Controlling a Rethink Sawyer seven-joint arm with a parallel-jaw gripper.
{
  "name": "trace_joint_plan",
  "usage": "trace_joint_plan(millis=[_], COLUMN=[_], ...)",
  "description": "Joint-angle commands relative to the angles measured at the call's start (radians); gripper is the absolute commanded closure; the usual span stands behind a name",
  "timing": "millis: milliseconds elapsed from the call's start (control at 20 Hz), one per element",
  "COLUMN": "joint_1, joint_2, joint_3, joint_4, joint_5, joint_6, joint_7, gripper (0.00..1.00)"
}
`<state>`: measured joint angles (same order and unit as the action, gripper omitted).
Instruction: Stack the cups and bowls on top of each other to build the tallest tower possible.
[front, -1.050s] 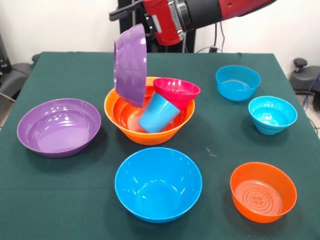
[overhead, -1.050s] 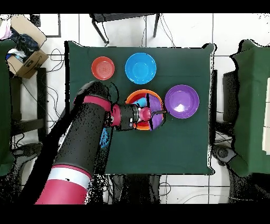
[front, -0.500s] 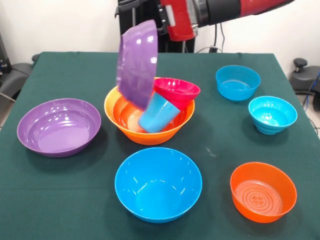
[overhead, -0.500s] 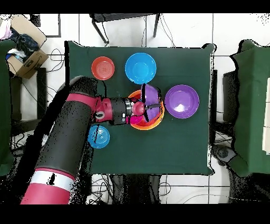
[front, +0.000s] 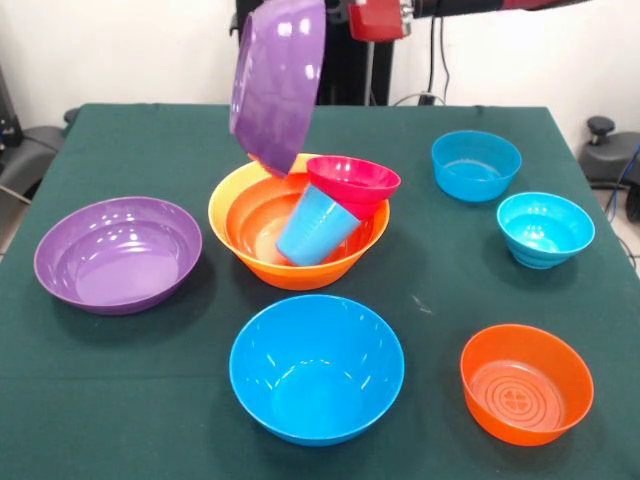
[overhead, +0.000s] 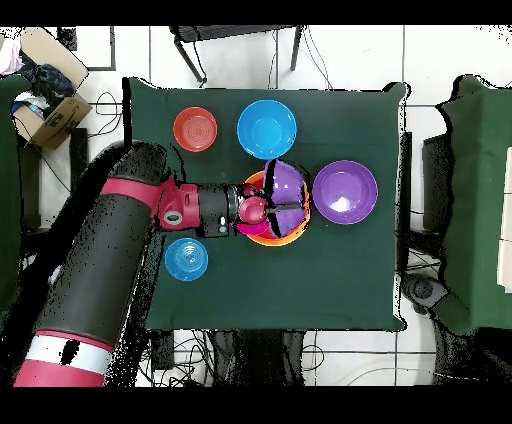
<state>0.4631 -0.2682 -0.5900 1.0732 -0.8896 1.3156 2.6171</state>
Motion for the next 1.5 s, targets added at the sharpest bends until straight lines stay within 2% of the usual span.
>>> trace_joint_plan(millis=[50,200,650,950,1200,1500], joint_1=[0.018,0.001,-0.033,-0.039,-0.031,-0.032], joint_2=[0.060,0.052,0.116,0.205,0.238,0.306], joint_3=[-0.060,-0.080,-0.080,-0.083,-0.092,-0.087], joint_4=[0.045,0.066,0.107,0.101,0.091,0.072], joint_5=[-0.050,-0.051,-0.059,-0.042,-0.019,-0.019], joint_6=[0.027,-0.037,-0.211,-0.252,-0.276,-0.331], joint_7=[0.233,0.241,0.300,0.341,0.340,0.388], gripper=[0.00,0.00,0.00,0.00,0.00,0.00])
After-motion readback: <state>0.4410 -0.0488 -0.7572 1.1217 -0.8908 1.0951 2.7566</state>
